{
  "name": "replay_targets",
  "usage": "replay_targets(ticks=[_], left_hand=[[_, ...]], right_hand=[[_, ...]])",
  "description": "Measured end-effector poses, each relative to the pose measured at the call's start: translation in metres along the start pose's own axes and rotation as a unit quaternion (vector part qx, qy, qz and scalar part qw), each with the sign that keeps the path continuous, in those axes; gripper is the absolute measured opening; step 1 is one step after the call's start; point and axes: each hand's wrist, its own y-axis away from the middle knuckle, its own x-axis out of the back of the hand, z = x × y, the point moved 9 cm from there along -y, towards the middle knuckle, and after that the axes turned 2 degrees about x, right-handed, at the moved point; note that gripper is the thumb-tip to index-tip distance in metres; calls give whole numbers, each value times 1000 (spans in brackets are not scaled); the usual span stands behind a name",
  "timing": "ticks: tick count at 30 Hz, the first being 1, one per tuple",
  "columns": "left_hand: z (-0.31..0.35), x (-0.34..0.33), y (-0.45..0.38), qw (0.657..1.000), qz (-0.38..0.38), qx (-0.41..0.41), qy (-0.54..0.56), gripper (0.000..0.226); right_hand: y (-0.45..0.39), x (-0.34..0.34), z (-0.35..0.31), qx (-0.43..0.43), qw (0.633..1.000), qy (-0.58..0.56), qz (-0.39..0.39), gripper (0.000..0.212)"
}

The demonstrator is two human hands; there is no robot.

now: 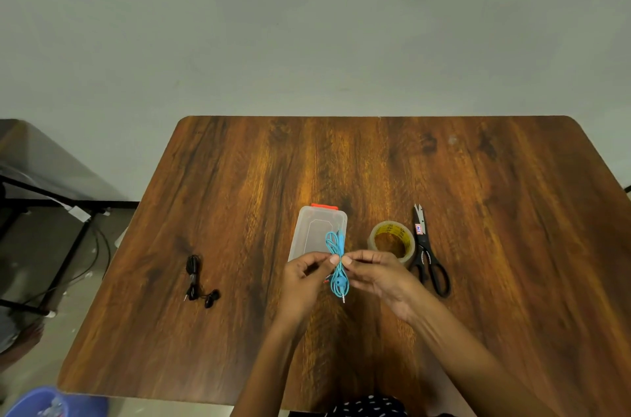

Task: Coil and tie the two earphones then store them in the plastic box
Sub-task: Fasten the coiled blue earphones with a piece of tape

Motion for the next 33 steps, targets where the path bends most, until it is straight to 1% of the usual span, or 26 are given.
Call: replay_targets(ticks=[4,9,14,18,22,24,28,31,33], left_hand=[[-10,-4,1,998,-18,44,37,20],[-13,-4,2,996,-13,59,65,21],[-15,-4,4,993,-15,65,96,30],[-13,-5,5,993,-18,56,106,34],[-11,-6,4,991,-22,58,122,30],[-9,-6,3,991,-16,49,121,27],[-5,-4,4,995,-5,17,94,15],[-1,-2,3,998,-4,-7,67,15],[4,0,3,999,3,-38,37,17]], right_hand=[[0,-1,0,-10,999,-21,-35,24],[-1,-4,-1,-12,997,-45,-59,19],[-1,-5,-3,-13,996,-41,-78,31],[1,-2,-6,-10,997,-25,-74,33],[1,-4,-3,-30,997,-42,-64,30],[0,-6,1,-51,994,-78,-64,27],[1,-9,11,-92,983,-138,-73,30],[2,-10,14,-100,981,-147,-76,27],[1,-9,14,-94,982,-141,-79,28]])
